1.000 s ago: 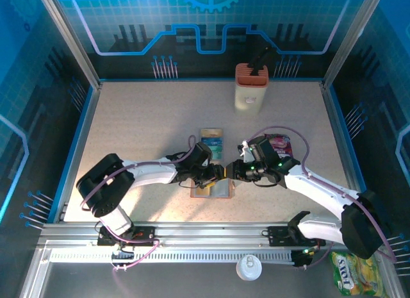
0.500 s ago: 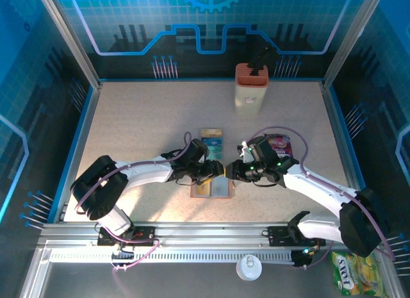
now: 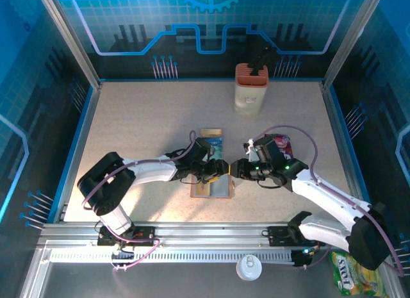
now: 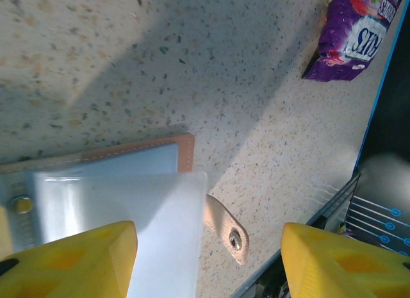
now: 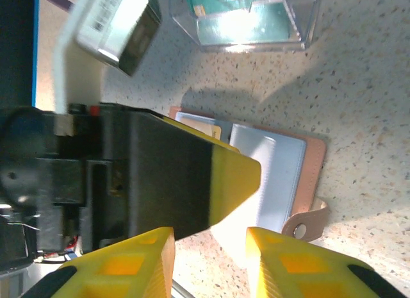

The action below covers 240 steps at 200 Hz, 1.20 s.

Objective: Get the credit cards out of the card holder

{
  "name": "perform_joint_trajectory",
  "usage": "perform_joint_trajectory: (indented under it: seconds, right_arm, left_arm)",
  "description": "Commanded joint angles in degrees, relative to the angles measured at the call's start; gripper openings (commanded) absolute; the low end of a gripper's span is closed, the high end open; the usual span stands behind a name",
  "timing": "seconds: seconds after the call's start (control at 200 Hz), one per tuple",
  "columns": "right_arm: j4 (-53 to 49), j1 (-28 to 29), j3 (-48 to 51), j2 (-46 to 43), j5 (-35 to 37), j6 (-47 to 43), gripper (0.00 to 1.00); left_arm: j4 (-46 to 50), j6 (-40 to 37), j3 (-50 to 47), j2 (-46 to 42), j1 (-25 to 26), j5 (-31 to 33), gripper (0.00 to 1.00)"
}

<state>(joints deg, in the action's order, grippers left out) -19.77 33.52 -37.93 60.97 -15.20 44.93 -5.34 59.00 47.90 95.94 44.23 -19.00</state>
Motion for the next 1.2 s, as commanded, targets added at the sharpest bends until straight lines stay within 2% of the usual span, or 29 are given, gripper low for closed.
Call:
perform_joint_trajectory:
  seconds: [0.0,0.26,0.63,0.75,0.971,1.196]
  right_arm:
    - [-1.94,-1.18,0.28,-1.29,1.61,-0.63,0.36]
    - [0.81,-1.26,0.64,1.28,-1.19,0.18,0.35]
    - [6.24,1.34,-1.02,8.46,-5.21,1.11,0.32]
    - [7.81,3.95,-2.77,12.76,-5.86,1.52,0.31]
    - [12.79,8.23,-4.90,20.54,-7.47,3.57,0.30]
    - [14.25,11.45,-7.58,27.82,-8.48,3.81,0.29]
  left_arm:
    - [-1.38,0.88,1.35,0.66,0.57,-1.72,0.62]
    - [1.03,0.45,-1.37,-1.72,0.05,0.97,0.62]
    - [8.37,-2.21,-7.68,-12.13,-4.14,5.58,0.56]
    - [10.63,-2.66,-9.81,-14.38,-5.00,6.85,0.51]
    - [10.15,-1.18,-14.49,-16.24,-5.12,7.40,0.34]
    - [8.97,0.58,-18.35,-19.15,-5.17,8.24,0.29]
